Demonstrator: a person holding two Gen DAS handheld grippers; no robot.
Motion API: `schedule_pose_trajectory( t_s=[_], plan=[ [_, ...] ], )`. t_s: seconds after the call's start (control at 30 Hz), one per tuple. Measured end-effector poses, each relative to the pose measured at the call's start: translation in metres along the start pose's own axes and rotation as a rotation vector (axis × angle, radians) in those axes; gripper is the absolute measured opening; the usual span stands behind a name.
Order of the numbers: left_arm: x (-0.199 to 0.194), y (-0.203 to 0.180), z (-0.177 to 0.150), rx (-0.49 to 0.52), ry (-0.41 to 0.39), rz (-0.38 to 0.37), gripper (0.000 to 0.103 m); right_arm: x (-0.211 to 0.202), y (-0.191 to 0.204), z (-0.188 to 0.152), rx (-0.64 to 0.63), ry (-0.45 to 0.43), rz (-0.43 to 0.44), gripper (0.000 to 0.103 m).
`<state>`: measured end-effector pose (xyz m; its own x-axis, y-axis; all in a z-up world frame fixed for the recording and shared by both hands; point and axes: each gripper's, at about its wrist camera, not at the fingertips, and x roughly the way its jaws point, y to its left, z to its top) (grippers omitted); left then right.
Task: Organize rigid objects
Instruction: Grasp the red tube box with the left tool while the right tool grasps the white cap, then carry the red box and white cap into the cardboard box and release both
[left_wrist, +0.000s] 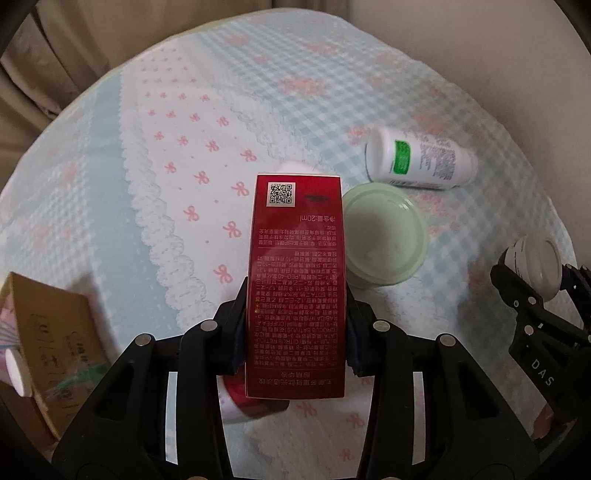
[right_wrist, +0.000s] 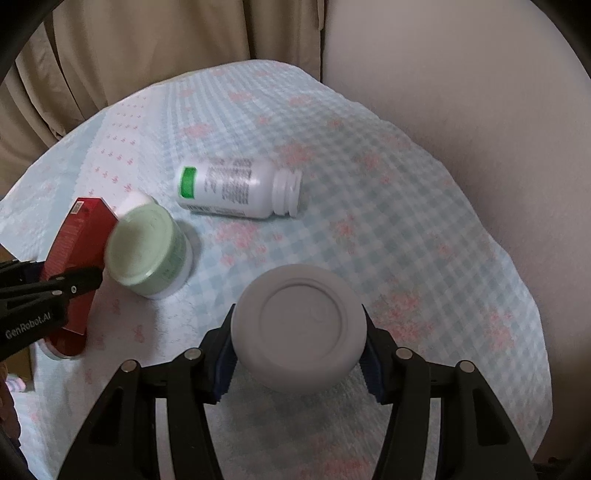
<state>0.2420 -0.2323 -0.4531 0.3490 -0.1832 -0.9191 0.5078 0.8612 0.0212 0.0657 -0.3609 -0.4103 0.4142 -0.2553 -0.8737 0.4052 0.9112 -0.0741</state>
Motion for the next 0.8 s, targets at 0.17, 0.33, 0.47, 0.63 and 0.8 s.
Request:
schedule_pose_trajectory(
  t_s=[0.17,0.33,0.47,0.63,0.8],
  plan=[
    [-0.033,0.002,0.002,-0.027,-0.030,-0.012,0.038,-0.026,0.001,0.009,-0.004,-0.024,0.013,0.053],
    [-0.096,0.007,0.007,-0.074,-0.095,-0.027,0.038,-0.075,0.002,0.027,-0.006,-0.063,0.023,0.052],
    [-0.159,0.012,0.007,-0.119,-0.161,-0.020,0.038,-0.130,0.001,0.047,-0.012,-0.102,0.043,0.052],
    [-0.242,0.026,-0.003,-0.202,-0.240,-0.022,0.038,-0.210,0.004,0.069,-0.033,-0.163,0.093,0.053],
    [-0.313,0.047,-0.024,-0.273,-0.308,0.009,0.038,-0.277,0.022,0.083,-0.097,-0.235,0.174,0.053]
  ],
)
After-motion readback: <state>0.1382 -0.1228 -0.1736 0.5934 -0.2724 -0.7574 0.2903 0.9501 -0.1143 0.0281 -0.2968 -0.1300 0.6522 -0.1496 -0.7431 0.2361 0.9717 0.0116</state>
